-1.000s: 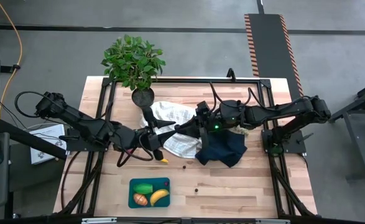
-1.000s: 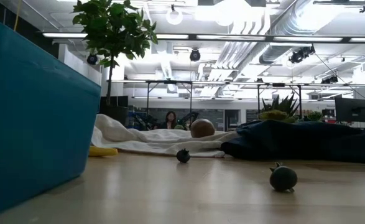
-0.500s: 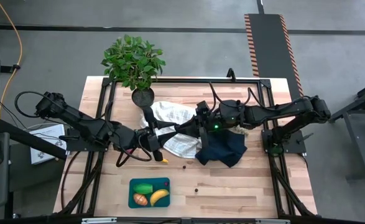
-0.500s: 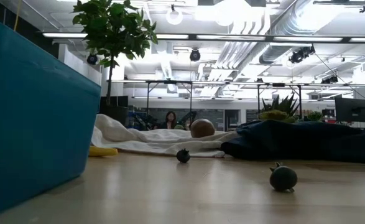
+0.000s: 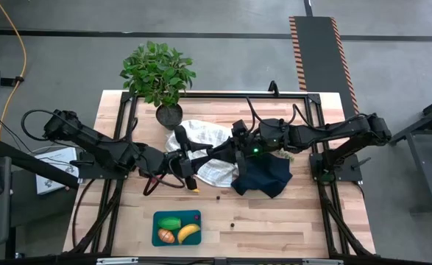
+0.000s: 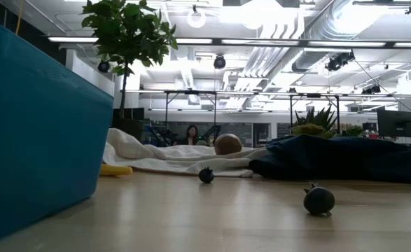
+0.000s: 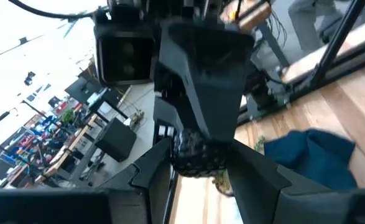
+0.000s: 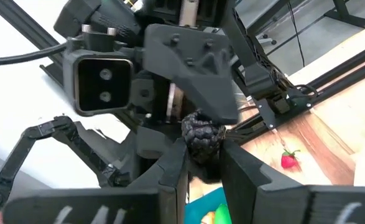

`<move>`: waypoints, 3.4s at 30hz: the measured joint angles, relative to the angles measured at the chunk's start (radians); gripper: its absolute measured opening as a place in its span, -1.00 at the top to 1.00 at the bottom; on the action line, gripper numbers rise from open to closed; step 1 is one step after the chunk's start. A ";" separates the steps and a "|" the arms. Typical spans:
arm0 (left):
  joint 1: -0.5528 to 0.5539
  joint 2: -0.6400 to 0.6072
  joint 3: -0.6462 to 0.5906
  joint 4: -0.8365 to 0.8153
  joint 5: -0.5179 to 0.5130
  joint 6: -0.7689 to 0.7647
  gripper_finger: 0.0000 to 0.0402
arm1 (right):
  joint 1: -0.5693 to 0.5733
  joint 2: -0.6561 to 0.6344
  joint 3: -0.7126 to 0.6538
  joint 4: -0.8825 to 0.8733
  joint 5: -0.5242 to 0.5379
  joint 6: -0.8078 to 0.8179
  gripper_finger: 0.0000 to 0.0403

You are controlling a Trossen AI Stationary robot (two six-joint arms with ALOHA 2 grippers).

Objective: Pick and placing Produce into tupperware
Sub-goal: Put the blackberry into the bin

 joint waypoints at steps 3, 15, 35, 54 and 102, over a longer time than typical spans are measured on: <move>0.002 0.002 0.000 0.003 -0.002 0.000 0.30 | -0.001 0.000 0.000 0.007 0.004 -0.001 0.69; 0.001 0.002 0.000 0.001 -0.001 0.000 0.30 | 0.000 0.000 0.000 0.003 0.003 -0.002 0.69; 0.001 0.001 0.000 0.001 0.001 0.000 0.49 | 0.000 -0.001 0.000 0.002 -0.002 -0.002 0.69; 0.001 0.001 0.000 0.002 0.000 0.000 0.50 | -0.019 -0.001 0.000 -0.029 0.002 -0.003 0.14; -0.179 -0.110 0.001 -0.631 0.794 -1.388 0.48 | 0.013 -0.091 0.001 -0.962 -0.117 -0.114 0.11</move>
